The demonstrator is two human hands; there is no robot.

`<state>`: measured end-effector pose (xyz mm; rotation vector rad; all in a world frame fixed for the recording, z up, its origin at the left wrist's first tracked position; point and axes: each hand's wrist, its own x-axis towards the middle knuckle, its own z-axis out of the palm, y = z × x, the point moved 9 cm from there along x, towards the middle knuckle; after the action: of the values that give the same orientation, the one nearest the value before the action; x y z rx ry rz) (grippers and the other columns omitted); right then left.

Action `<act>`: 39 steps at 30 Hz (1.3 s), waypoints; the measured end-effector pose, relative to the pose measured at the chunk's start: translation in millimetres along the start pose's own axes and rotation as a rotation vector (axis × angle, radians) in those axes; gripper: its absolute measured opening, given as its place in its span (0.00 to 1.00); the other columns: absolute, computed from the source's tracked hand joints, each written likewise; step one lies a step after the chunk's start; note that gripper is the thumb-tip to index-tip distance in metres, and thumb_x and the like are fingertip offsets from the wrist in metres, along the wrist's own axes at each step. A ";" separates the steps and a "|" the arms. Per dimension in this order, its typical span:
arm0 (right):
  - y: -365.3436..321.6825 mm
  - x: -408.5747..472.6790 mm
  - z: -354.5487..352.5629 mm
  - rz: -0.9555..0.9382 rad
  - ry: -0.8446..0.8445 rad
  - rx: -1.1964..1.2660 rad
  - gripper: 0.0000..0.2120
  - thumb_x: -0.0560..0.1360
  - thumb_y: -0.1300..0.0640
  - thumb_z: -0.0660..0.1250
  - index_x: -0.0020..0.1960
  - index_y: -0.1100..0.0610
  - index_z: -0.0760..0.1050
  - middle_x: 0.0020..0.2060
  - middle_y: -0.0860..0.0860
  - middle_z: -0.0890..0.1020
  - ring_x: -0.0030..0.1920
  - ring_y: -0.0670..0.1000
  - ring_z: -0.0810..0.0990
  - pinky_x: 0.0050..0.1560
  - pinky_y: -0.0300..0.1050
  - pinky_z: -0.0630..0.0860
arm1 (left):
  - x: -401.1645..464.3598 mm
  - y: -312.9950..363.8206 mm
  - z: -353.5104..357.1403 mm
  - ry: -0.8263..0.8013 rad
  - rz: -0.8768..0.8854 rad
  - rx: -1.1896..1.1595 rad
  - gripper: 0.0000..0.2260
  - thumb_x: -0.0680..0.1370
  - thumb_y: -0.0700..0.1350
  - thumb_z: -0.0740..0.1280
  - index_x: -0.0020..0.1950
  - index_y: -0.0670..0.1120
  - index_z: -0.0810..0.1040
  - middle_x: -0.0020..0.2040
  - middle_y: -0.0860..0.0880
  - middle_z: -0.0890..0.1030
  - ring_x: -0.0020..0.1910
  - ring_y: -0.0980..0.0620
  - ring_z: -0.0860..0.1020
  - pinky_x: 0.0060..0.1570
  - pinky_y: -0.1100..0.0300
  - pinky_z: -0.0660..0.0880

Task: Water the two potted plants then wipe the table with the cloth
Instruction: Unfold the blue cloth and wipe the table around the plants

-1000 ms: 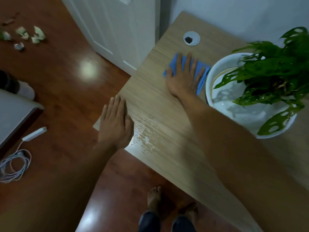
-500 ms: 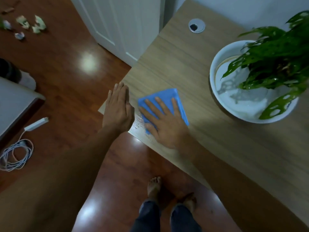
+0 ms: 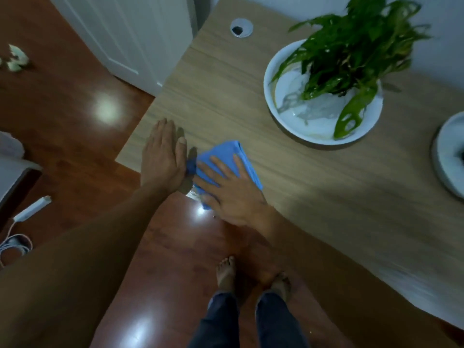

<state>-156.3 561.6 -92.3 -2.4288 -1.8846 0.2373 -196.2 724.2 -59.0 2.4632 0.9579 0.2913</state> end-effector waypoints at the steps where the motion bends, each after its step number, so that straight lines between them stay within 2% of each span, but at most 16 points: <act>1: 19.0 -33.8 2.3 0.021 0.014 -0.016 0.25 0.85 0.40 0.50 0.81 0.41 0.60 0.82 0.45 0.62 0.83 0.54 0.57 0.78 0.69 0.50 | -3.0 8.0 6.1 -0.026 0.014 0.004 0.28 0.85 0.54 0.52 0.80 0.39 0.64 0.81 0.39 0.64 0.82 0.42 0.60 0.80 0.46 0.57; 5: 122.3 -95.9 -6.2 0.343 0.082 -0.053 0.26 0.84 0.40 0.52 0.81 0.41 0.62 0.81 0.44 0.64 0.81 0.54 0.61 0.77 0.70 0.52 | -24.4 55.6 42.0 -0.145 0.166 0.014 0.30 0.84 0.56 0.51 0.80 0.39 0.64 0.81 0.39 0.63 0.82 0.42 0.60 0.79 0.43 0.59; 8: 135.8 -78.5 -12.2 0.637 0.071 0.051 0.28 0.84 0.38 0.43 0.83 0.40 0.50 0.84 0.43 0.52 0.84 0.53 0.48 0.78 0.70 0.40 | -41.8 93.2 66.6 -0.164 0.272 0.011 0.29 0.85 0.55 0.52 0.80 0.38 0.65 0.81 0.38 0.64 0.81 0.41 0.61 0.79 0.42 0.61; 10: 113.1 -80.9 -8.4 0.536 0.032 0.077 0.28 0.84 0.39 0.40 0.83 0.41 0.51 0.84 0.44 0.50 0.84 0.54 0.46 0.78 0.70 0.38 | -51.2 116.6 81.1 -0.179 0.305 0.011 0.28 0.85 0.54 0.52 0.79 0.38 0.66 0.80 0.38 0.65 0.81 0.41 0.62 0.78 0.42 0.61; 13: 93.8 -151.0 7.1 0.206 0.004 -0.037 0.26 0.85 0.38 0.46 0.82 0.41 0.57 0.83 0.45 0.57 0.84 0.54 0.52 0.79 0.69 0.44 | -62.9 149.0 101.7 -0.212 0.346 -0.003 0.29 0.85 0.55 0.51 0.79 0.38 0.66 0.80 0.37 0.66 0.81 0.40 0.63 0.78 0.41 0.61; 15: 129.4 -213.1 8.1 0.211 0.029 -0.050 0.26 0.85 0.39 0.49 0.81 0.41 0.59 0.82 0.45 0.61 0.83 0.55 0.57 0.78 0.70 0.49 | -72.8 169.6 115.3 -0.233 0.400 0.003 0.29 0.85 0.56 0.52 0.80 0.38 0.65 0.80 0.38 0.65 0.81 0.40 0.62 0.78 0.42 0.61; 18: 231.1 -267.9 -1.1 0.571 0.055 -0.055 0.27 0.84 0.39 0.49 0.81 0.43 0.62 0.81 0.48 0.63 0.81 0.58 0.61 0.76 0.72 0.53 | -91.0 198.5 133.4 -0.269 0.489 0.035 0.28 0.85 0.55 0.52 0.81 0.40 0.63 0.82 0.40 0.63 0.82 0.43 0.59 0.81 0.47 0.56; 22: 285.2 -238.5 -19.1 1.032 0.102 0.100 0.29 0.84 0.37 0.40 0.83 0.41 0.48 0.84 0.44 0.46 0.84 0.54 0.44 0.78 0.70 0.38 | -109.4 231.7 148.5 -0.276 0.520 0.032 0.28 0.85 0.54 0.53 0.82 0.41 0.62 0.82 0.41 0.62 0.83 0.44 0.58 0.81 0.47 0.55; 24: 252.5 -212.5 -14.4 0.869 0.067 0.120 0.29 0.83 0.38 0.40 0.84 0.42 0.47 0.84 0.44 0.45 0.84 0.55 0.42 0.77 0.71 0.36 | -111.1 246.3 155.9 -0.258 0.495 0.008 0.28 0.85 0.54 0.52 0.81 0.40 0.63 0.81 0.39 0.64 0.82 0.42 0.60 0.80 0.43 0.58; 27: 176.1 -237.6 -1.2 0.411 0.064 0.026 0.27 0.84 0.40 0.45 0.80 0.44 0.64 0.82 0.47 0.61 0.83 0.56 0.53 0.78 0.71 0.45 | -113.0 271.7 168.9 -0.261 0.474 -0.001 0.28 0.85 0.55 0.50 0.80 0.41 0.64 0.81 0.39 0.65 0.81 0.41 0.62 0.78 0.42 0.60; 29: 167.6 -296.0 7.1 0.286 0.083 0.020 0.24 0.85 0.40 0.50 0.79 0.43 0.67 0.80 0.46 0.65 0.83 0.55 0.56 0.79 0.68 0.47 | -120.0 291.2 180.0 -0.278 0.486 0.006 0.28 0.85 0.56 0.50 0.81 0.41 0.63 0.81 0.40 0.65 0.81 0.41 0.61 0.78 0.42 0.60; 31: 208.9 -355.6 11.8 0.348 0.039 -0.034 0.26 0.85 0.38 0.51 0.81 0.41 0.60 0.82 0.44 0.60 0.83 0.54 0.55 0.79 0.68 0.48 | -130.5 312.4 191.6 -0.300 0.514 0.014 0.29 0.85 0.57 0.49 0.81 0.42 0.62 0.82 0.41 0.63 0.82 0.43 0.60 0.79 0.43 0.59; 34: 300.1 -409.5 -0.3 0.708 0.070 -0.024 0.28 0.84 0.37 0.47 0.83 0.41 0.55 0.83 0.44 0.56 0.83 0.54 0.54 0.77 0.72 0.51 | -149.0 339.7 212.8 -0.349 0.547 0.036 0.30 0.84 0.58 0.48 0.83 0.44 0.59 0.83 0.43 0.60 0.83 0.45 0.57 0.80 0.44 0.56; 36: 316.7 -409.3 -3.4 0.928 0.072 0.059 0.28 0.85 0.38 0.43 0.84 0.41 0.48 0.84 0.44 0.50 0.84 0.54 0.48 0.78 0.71 0.44 | -158.6 354.8 224.5 -0.362 0.557 0.037 0.30 0.85 0.59 0.48 0.83 0.44 0.58 0.83 0.43 0.60 0.83 0.46 0.56 0.80 0.44 0.56; 37: 306.7 -405.7 -2.3 0.950 0.073 0.081 0.28 0.85 0.39 0.42 0.84 0.42 0.47 0.84 0.45 0.48 0.84 0.54 0.45 0.78 0.70 0.41 | -163.2 361.4 230.7 -0.368 0.559 0.032 0.30 0.85 0.59 0.48 0.83 0.44 0.58 0.83 0.43 0.60 0.83 0.46 0.55 0.80 0.44 0.56; 39: 262.9 -406.2 4.8 0.771 0.069 0.058 0.28 0.85 0.41 0.44 0.84 0.43 0.49 0.84 0.46 0.50 0.84 0.56 0.47 0.78 0.71 0.44 | -171.6 374.3 243.1 -0.375 0.559 0.029 0.30 0.85 0.58 0.48 0.83 0.43 0.58 0.83 0.43 0.60 0.84 0.46 0.55 0.80 0.44 0.56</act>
<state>-3.4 102.5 -99.1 -2.9406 -0.8159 0.2230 -18.2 281.1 -84.1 2.6381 0.1116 -0.0123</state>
